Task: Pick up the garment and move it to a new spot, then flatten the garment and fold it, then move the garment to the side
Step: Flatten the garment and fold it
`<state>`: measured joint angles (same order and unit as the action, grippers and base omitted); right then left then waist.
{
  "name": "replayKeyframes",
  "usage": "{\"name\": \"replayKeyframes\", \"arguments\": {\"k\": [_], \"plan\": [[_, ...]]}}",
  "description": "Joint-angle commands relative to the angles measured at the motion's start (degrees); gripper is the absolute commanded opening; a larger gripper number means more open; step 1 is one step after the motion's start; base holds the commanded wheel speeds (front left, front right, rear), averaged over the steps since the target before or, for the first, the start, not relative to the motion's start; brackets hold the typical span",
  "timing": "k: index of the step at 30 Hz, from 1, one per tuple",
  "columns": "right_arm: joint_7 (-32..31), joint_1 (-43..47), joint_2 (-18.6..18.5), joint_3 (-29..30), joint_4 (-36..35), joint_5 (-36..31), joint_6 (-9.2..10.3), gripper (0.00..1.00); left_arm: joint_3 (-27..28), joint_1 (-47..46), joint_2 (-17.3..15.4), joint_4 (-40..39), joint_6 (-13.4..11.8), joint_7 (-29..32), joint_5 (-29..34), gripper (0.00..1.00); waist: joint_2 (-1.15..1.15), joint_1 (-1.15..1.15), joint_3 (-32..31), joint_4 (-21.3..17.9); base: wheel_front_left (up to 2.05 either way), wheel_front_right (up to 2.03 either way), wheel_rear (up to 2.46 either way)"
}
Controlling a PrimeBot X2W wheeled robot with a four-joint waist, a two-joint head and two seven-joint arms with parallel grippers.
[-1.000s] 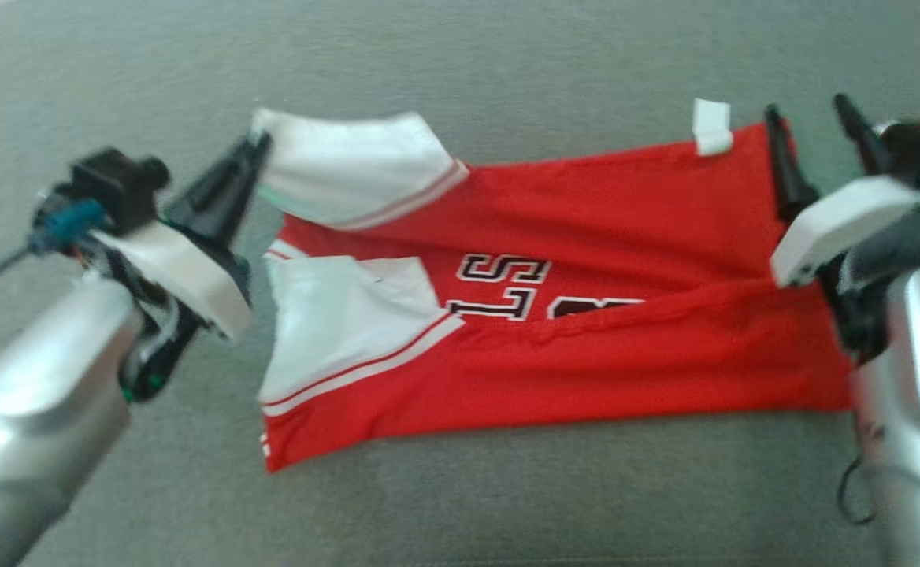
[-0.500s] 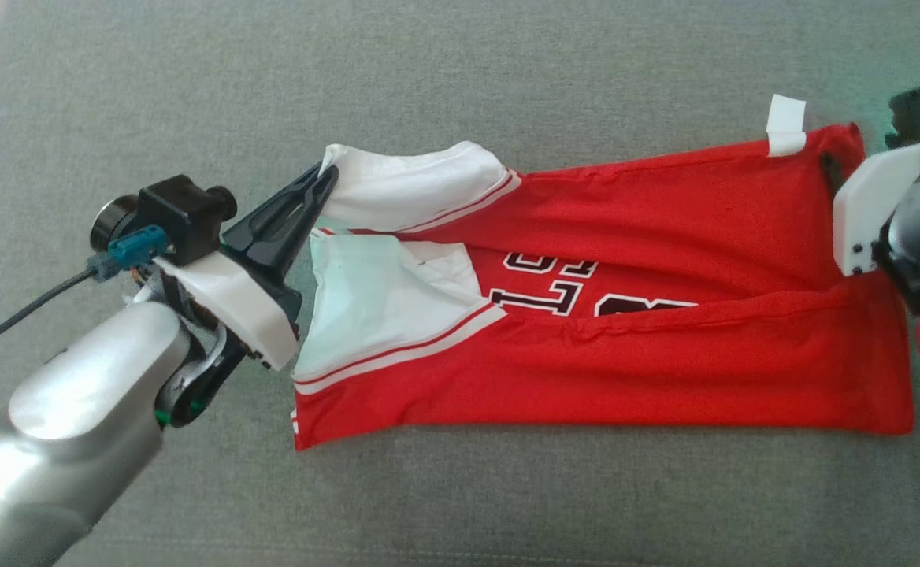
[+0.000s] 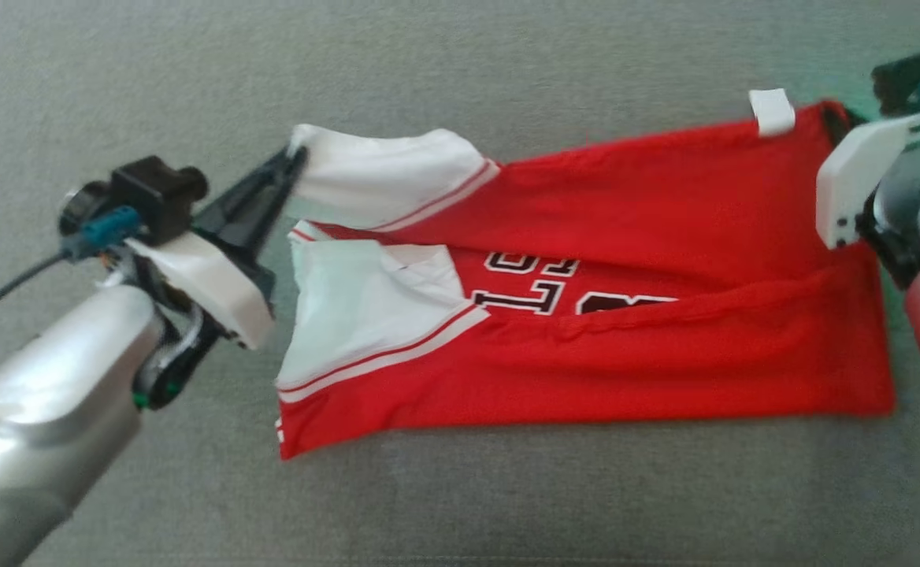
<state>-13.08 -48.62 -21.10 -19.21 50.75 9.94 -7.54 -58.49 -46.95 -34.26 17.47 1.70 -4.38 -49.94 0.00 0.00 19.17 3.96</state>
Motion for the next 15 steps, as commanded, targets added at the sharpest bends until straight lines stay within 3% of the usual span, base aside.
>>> {"name": "replayKeyframes", "arguments": {"k": [1,7,15], "plan": [[1.73,-2.85,-0.41,-0.07,-1.89,1.0,0.05,0.0,3.82,-3.86,-3.17,-0.42,-0.3,-0.51,-0.37,0.0,0.0,0.0,-0.65,-1.09,0.0,0.0,0.0],[6.7,-7.61,0.54,0.84,-3.76,5.15,0.05,0.0,5.86,-9.3,-3.94,3.38,-0.01,0.15,-0.1,0.0,0.0,0.0,-0.27,-3.29,0.0,0.0,0.0],[12.27,-13.21,1.44,2.43,-4.96,8.05,0.05,0.0,7.46,-22.1,0.08,13.63,0.9,-1.49,3.39,0.0,0.0,0.0,1.87,-4.45,0.0,0.0,0.0]]}}
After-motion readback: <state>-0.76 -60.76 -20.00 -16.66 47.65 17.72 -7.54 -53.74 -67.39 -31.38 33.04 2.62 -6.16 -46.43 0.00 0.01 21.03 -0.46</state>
